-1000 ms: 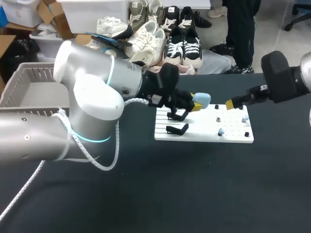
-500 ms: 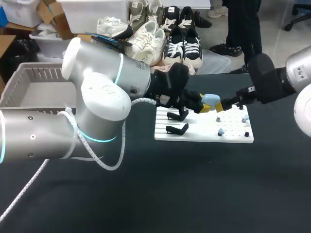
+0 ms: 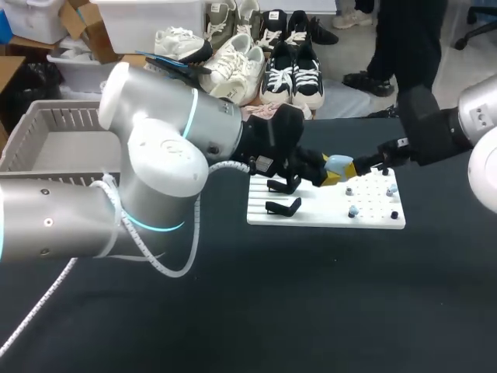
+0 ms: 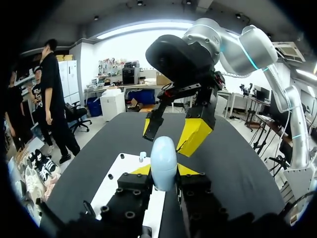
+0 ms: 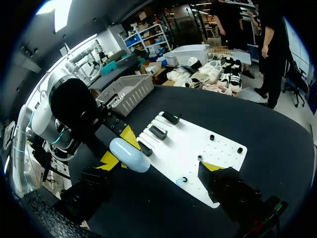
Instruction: Pick up each earbud case from the left stands, insert the matching earbuds, close the lid, and place the case in the box.
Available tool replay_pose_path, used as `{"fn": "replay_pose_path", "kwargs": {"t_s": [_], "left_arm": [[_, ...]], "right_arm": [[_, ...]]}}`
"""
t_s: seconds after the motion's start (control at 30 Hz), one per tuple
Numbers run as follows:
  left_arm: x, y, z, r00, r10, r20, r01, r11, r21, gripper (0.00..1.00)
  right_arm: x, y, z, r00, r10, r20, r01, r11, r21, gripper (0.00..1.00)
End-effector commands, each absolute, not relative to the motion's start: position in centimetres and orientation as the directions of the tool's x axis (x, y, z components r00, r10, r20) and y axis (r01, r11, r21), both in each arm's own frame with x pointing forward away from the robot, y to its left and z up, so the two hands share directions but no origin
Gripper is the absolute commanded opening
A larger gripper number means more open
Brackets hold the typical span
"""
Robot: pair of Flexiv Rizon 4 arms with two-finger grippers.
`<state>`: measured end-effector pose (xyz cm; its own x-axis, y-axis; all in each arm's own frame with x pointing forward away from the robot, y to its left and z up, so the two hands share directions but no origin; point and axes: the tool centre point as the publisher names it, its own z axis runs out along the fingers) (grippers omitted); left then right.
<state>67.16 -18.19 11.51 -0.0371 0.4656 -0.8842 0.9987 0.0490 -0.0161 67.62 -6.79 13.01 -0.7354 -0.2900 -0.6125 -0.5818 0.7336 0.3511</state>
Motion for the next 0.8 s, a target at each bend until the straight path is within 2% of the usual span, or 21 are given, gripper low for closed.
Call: {"fn": "replay_pose_path", "kwargs": {"t_s": [0.03, 0.57, 0.8], "left_arm": [[66.7, -18.1, 11.6, -0.034, 0.464, -0.885, 0.999, 0.039, -0.018, 0.00], [65.9, -17.8, 11.1, -0.016, 0.466, -0.885, 1.000, 0.012, -0.012, 0.00], [65.9, -17.1, 12.3, -0.004, 0.379, -0.926, 1.000, 0.018, 0.003, 0.00]], "right_arm": [[67.9, -7.0, 12.9, -0.734, -0.288, -0.616, -0.596, 0.707, 0.381, 1.00], [68.0, -8.2, 14.3, -0.720, -0.265, -0.641, -0.582, 0.734, 0.350, 1.00], [67.6, -10.3, 14.7, -0.725, -0.219, -0.654, -0.533, 0.780, 0.329, 1.00]]}}
